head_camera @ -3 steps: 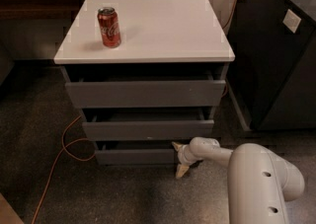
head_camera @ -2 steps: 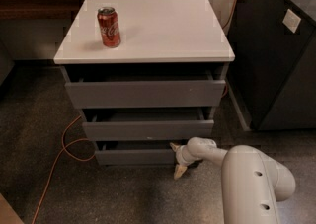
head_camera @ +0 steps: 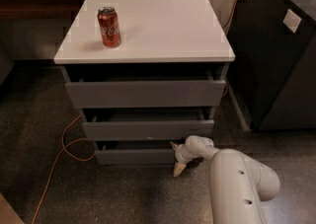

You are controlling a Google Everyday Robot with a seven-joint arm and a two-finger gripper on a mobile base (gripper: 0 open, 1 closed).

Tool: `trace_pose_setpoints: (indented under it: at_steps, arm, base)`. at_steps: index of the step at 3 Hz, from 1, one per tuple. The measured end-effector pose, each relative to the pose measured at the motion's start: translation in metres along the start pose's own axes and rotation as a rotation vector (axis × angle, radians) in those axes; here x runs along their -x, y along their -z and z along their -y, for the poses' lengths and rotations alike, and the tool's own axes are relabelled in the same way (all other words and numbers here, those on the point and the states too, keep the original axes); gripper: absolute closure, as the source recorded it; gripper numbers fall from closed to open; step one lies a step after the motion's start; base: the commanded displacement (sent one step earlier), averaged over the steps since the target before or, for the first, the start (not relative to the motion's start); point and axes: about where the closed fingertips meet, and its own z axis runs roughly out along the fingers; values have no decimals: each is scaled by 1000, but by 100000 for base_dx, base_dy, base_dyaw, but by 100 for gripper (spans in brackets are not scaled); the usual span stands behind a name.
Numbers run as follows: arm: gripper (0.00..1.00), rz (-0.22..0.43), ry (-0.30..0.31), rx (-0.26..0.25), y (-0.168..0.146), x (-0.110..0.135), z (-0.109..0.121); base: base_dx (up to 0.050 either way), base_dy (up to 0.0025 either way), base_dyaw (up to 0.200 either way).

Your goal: Place coke can into bottom drawer

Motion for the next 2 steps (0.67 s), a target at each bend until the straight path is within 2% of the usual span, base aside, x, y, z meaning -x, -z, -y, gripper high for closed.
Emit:
trace_pose_setpoints:
  at_steps: [1, 2]
  arm:
    - [34, -19, -20, 2, -8, -7, 2]
    - [56, -19, -20, 2, -6, -7, 3]
  base:
    - [0, 0, 0]
    - [0, 0, 0]
